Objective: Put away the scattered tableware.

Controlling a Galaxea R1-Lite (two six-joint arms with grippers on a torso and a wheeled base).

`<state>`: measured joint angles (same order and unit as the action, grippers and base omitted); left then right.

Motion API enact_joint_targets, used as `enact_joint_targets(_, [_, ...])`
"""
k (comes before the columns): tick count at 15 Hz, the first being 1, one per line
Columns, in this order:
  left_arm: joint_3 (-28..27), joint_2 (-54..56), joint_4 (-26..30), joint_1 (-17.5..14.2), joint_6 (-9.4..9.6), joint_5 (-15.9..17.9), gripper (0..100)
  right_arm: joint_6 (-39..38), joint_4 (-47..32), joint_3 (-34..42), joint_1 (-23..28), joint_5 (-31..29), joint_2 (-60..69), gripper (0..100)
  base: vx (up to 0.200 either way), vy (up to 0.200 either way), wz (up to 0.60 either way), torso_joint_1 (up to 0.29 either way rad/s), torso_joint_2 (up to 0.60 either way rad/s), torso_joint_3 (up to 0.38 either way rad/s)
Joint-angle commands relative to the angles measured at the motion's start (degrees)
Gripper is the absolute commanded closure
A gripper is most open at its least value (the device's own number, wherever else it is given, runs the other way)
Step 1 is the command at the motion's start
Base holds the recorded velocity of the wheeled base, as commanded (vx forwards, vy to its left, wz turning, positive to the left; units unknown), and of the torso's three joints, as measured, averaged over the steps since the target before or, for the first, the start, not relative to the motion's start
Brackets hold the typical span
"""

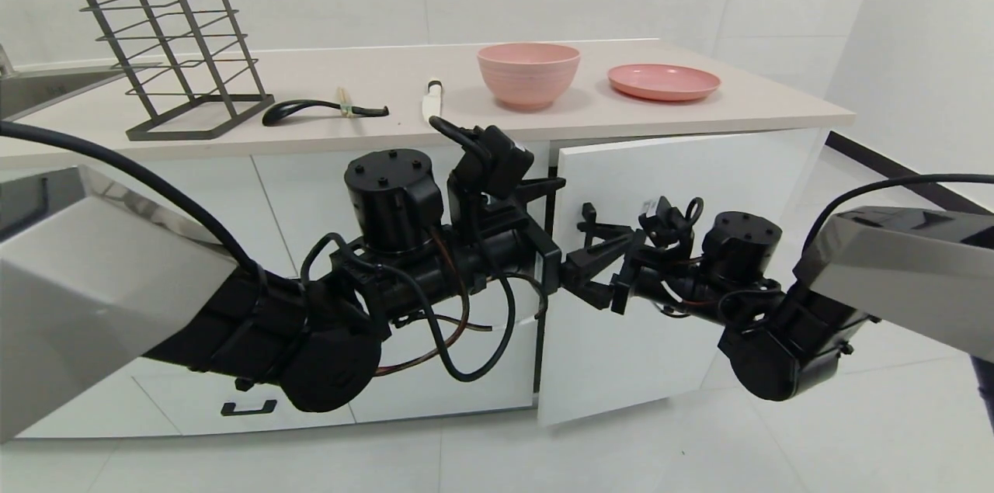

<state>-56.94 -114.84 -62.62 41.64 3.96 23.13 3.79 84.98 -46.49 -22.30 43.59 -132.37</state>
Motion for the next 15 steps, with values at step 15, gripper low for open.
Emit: enact_joint_targets(15, [-10.73,-10.67,-2.24,6.43,0.17,-0.80,0,0.43,1.42,22.24,3.40,1.85,14.15,0,0.000,0.000,0.00,0.000,0.00,0.000])
